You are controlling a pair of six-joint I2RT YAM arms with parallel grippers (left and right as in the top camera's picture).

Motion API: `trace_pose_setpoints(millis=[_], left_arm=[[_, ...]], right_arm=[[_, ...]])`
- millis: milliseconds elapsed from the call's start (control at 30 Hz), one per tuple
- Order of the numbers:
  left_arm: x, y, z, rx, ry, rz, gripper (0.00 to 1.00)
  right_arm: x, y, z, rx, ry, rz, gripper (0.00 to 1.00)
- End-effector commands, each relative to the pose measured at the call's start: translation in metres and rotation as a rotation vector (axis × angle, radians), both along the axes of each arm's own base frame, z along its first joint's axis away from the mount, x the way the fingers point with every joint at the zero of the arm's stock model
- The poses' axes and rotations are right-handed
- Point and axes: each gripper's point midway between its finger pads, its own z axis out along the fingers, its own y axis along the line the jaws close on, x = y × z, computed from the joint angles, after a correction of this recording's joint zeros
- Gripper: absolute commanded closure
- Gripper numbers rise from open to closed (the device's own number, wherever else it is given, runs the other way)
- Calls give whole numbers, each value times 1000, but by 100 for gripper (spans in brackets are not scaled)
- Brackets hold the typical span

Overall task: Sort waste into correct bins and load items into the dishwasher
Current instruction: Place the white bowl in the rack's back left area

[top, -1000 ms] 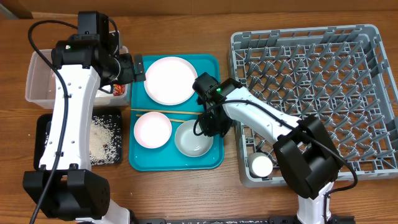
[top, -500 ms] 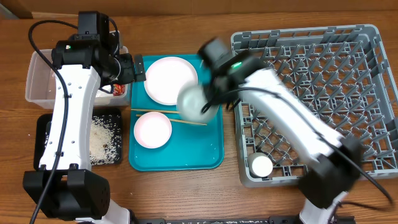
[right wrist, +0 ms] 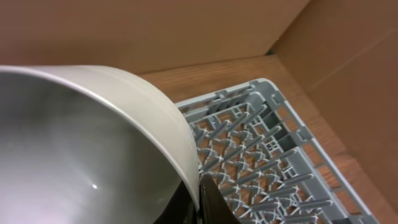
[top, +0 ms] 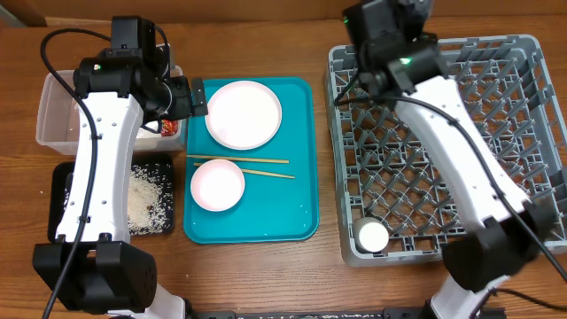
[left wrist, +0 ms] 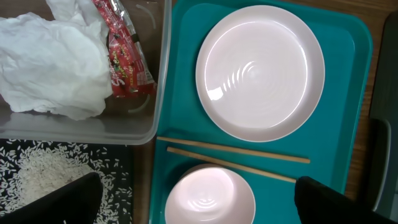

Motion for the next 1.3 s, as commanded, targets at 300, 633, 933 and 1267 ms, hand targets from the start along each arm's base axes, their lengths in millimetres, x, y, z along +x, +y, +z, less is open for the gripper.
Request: trace_pose_setpoints(millis=[300,633,933,1267], left_arm=[[4,0,9,7,-30,-4,0],[4,0,9,7,-30,-4,0],[4,0,9,7,-30,-4,0],[4,0,9,7,-30,-4,0]], right_arm=[[22,-5,-60,-301,40,-133,96],[-8,-6,-111,-272,165,-138,96],[-5,-3,-118,-258,139,-139,96],[-7,16,-118,-262,135,-96,96]])
